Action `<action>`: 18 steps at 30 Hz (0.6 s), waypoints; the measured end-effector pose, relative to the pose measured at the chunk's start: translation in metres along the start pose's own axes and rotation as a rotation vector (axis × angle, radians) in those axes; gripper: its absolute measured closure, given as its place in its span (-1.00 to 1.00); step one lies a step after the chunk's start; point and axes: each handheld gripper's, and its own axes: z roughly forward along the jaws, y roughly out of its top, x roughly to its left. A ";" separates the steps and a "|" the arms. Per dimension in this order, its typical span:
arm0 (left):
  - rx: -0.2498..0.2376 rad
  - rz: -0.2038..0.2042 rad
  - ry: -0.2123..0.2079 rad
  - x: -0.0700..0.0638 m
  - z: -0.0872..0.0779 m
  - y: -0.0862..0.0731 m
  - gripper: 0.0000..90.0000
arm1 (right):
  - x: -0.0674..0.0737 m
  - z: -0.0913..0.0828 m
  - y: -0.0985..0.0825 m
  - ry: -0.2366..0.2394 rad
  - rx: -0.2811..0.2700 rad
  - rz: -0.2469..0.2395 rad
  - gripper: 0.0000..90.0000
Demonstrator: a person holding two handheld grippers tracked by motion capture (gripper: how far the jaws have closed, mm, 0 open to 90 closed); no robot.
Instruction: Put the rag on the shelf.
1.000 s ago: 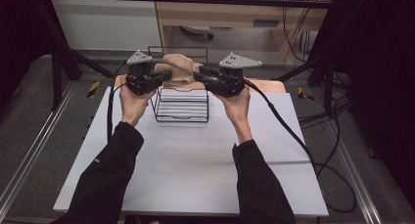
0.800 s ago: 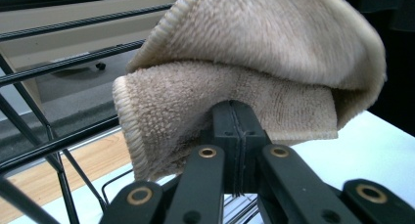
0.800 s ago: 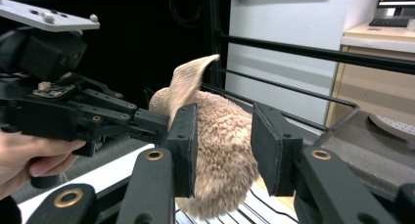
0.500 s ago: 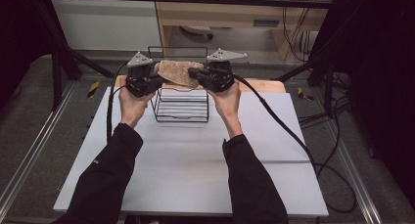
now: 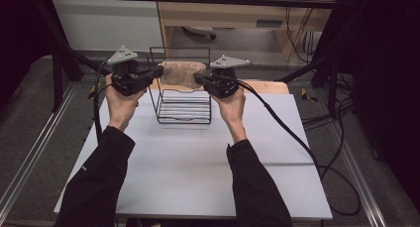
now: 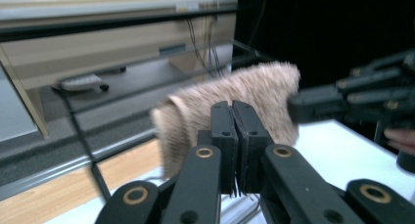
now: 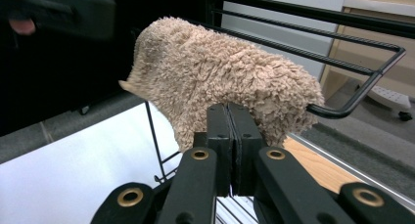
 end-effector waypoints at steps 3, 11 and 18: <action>0.062 0.009 0.011 -0.002 0.017 -0.010 0.94 | -0.001 -0.001 -0.002 -0.010 -0.010 0.016 0.97; 0.086 -0.035 0.000 0.007 0.030 -0.024 0.91 | -0.007 -0.006 -0.005 -0.013 -0.012 0.030 0.89; 0.079 -0.018 -0.024 0.002 0.012 -0.029 0.70 | 0.000 -0.021 -0.003 0.033 -0.019 0.051 0.53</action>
